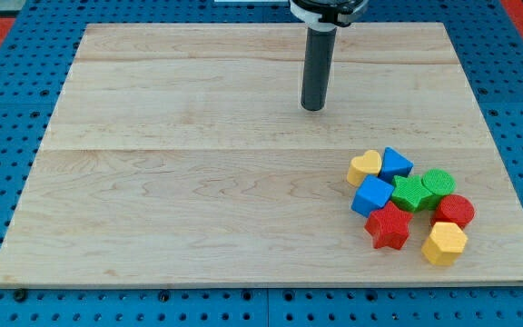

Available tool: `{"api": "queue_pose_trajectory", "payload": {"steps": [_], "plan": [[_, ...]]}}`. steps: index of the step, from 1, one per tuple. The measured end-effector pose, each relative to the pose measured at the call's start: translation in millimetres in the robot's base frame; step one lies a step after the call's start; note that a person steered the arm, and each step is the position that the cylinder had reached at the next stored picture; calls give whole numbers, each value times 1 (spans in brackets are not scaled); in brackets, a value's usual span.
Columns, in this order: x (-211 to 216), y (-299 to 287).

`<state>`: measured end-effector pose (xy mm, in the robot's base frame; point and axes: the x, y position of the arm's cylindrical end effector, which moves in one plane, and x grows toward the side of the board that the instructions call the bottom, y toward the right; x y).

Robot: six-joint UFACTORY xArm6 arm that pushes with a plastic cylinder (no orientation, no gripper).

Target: Point your arm closer to the green circle

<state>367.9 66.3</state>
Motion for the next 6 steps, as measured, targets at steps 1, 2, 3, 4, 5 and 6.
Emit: {"api": "queue_pose_trajectory", "payload": {"steps": [1,2,3,4,5,6], "plan": [[1,1],[1,1],[1,-3],[-2,13],[-15,62],[-15,76]]}}
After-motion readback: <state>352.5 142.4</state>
